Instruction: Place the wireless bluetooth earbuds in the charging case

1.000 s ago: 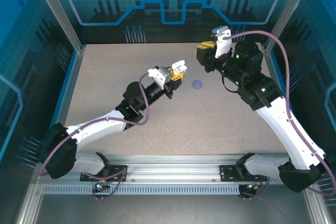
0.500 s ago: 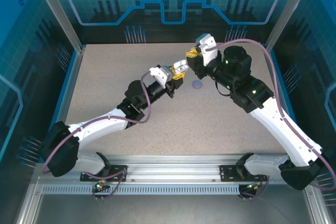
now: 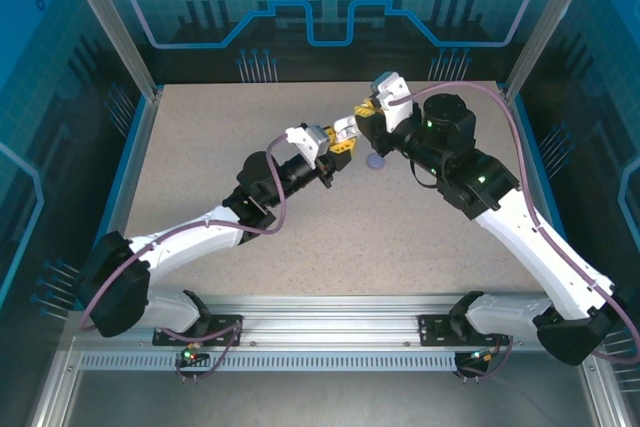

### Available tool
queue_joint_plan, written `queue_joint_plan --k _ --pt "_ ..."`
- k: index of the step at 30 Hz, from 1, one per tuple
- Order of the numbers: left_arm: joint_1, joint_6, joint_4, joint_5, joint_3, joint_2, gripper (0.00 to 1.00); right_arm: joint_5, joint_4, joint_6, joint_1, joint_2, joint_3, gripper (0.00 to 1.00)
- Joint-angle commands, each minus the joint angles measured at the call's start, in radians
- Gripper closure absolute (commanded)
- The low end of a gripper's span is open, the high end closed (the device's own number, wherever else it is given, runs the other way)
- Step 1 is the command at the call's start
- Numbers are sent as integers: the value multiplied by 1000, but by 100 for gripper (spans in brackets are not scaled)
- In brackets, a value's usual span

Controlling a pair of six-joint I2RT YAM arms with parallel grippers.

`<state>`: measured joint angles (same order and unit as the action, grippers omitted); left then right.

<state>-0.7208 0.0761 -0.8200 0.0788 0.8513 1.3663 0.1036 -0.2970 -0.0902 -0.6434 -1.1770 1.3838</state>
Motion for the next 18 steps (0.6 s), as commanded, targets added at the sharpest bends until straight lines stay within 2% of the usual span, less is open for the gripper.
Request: queue_joint_plan --k 1,18 --pt "9 -29 -49 30 40 -24 100 2 28 16 -5 31 -20 78" --pt "8 -51 -66 36 50 -38 100 -25 44 61 15 26 -55 79"
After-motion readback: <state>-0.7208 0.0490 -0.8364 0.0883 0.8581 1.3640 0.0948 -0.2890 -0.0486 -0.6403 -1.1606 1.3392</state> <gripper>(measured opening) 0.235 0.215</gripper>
